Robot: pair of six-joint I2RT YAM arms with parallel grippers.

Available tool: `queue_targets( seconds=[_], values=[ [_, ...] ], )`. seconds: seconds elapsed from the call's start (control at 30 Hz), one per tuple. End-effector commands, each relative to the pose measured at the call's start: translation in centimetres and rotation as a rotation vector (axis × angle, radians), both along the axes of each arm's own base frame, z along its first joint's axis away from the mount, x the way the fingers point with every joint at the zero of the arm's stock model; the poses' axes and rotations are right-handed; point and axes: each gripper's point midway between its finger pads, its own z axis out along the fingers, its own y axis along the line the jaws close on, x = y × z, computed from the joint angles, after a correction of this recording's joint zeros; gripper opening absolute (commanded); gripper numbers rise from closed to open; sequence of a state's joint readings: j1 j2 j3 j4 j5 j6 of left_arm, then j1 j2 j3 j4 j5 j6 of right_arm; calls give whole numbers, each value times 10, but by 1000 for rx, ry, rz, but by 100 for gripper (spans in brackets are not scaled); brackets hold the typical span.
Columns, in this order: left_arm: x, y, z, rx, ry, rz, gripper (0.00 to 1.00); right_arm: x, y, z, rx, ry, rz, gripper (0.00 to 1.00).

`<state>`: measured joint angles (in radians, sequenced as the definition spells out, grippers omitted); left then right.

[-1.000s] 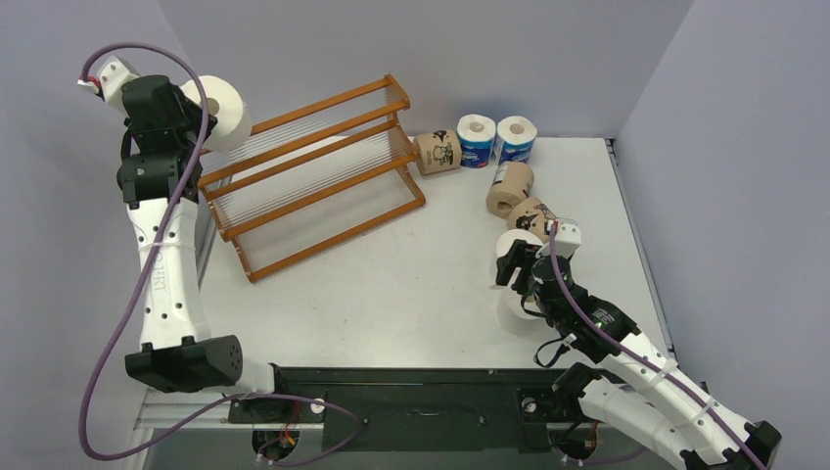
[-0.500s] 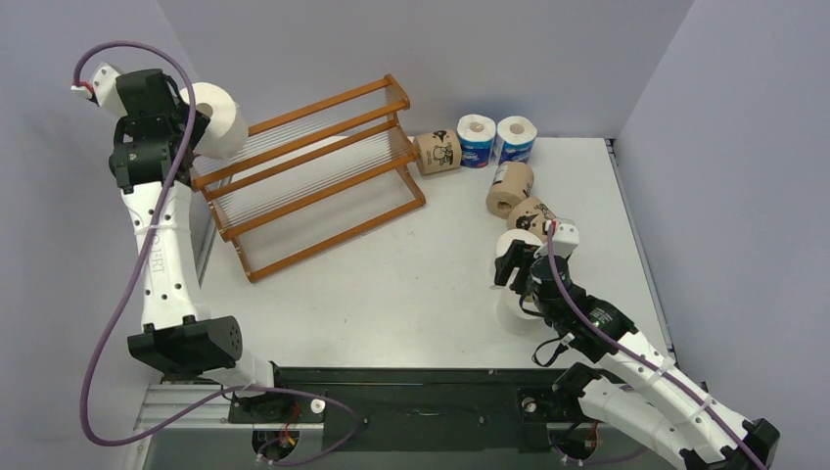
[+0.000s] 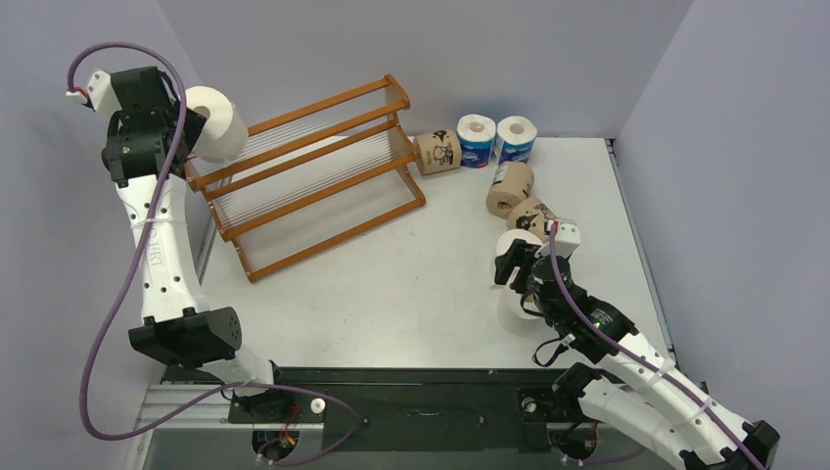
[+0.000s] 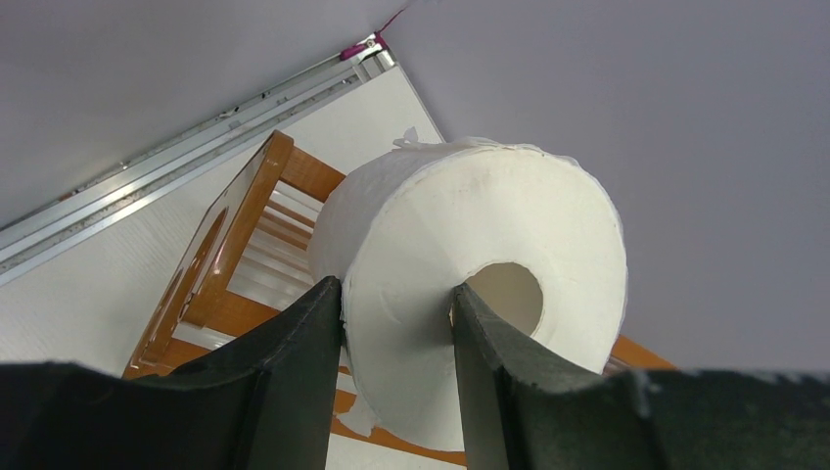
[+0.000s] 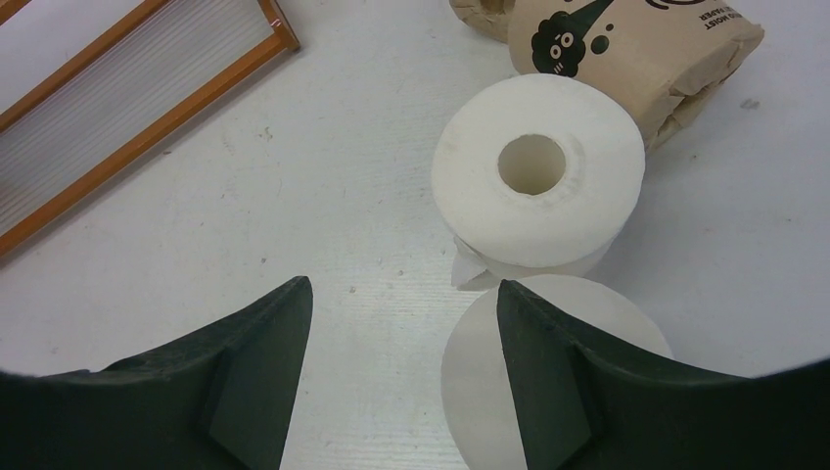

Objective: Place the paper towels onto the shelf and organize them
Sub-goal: Place the paper towel on the shelf.

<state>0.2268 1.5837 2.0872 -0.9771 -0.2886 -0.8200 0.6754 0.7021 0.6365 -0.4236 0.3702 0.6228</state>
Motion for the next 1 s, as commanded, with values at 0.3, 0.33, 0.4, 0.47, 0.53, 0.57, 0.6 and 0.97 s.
queue_targets(
  seconds=[0.3,0.33,0.4,0.47,0.53,0.57,0.6,0.97],
  values=[
    [1,1,21,-35,-77,20,21,1,1,8,45,-31,-7,65],
    [2,1,20,-38,-75,19,22,1,0,8,46,-32,-8,65],
    [4,0,15,-47,-67,11,23,2,1,8,46,-32,-7,65],
    [7,-1,11,-55,-59,5,26,2,1,8,45,-31,-8,65],
    [9,-2,6,-61,-51,-1,31,2,1,8,45,-30,-8,65],
    [9,-2,4,-63,-48,-2,34,2,0,7,44,-29,-10,65],
    [10,-3,4,-65,-49,-5,35,2,1,7,43,-28,-9,65],
    [12,-6,10,-60,-71,-30,67,2,1,8,44,-28,-10,65]
  ],
)
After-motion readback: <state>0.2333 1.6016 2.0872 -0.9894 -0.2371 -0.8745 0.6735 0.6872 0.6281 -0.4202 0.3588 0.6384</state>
